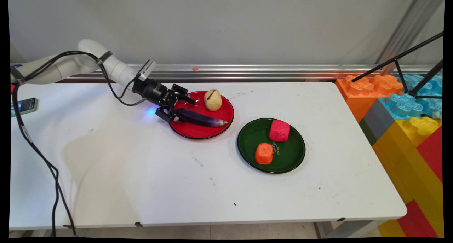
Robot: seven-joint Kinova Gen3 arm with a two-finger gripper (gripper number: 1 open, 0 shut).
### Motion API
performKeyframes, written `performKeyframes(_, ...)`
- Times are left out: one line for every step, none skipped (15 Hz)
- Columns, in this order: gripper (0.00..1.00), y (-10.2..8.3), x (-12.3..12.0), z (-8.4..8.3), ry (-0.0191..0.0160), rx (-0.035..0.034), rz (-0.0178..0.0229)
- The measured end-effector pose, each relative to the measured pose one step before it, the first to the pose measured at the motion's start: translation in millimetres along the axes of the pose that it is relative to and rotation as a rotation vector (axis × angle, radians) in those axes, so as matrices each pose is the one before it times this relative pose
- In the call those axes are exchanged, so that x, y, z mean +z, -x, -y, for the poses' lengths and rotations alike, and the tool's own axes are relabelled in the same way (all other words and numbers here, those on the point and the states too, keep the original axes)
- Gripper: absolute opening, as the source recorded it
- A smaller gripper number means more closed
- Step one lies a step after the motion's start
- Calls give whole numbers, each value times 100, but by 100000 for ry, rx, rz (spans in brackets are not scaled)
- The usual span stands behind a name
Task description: Pick up the eggplant from the red plate, then place the picked object on the table
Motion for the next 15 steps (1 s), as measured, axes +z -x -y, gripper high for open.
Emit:
performKeyframes(100,51,114,108,85,529,220)
performKeyframes(100,46,145,125,141,834,173)
performKeyframes(0,26,130,109,130,892,115)
performKeyframes(0,2,95,91,76,765,79)
performKeyframes(0,0,105,73,209,628,138)
performKeyframes(0,0,61,41,119,366,92)
performKeyframes(0,-23,95,48,321,569,161)
performKeyframes(0,-27,72,24,295,425,99)
performKeyframes(0,-35,28,17,143,278,40)
performKeyframes(0,-48,30,1,296,361,69)
performKeyframes(0,-61,7,-15,261,315,12)
performKeyframes(0,-65,10,-24,236,197,-12)
performKeyframes(0,-86,-23,-66,325,230,-30)
performKeyframes(0,-149,-60,-78,298,111,-153)
performKeyframes(0,-132,-49,-59,220,-7,-182)
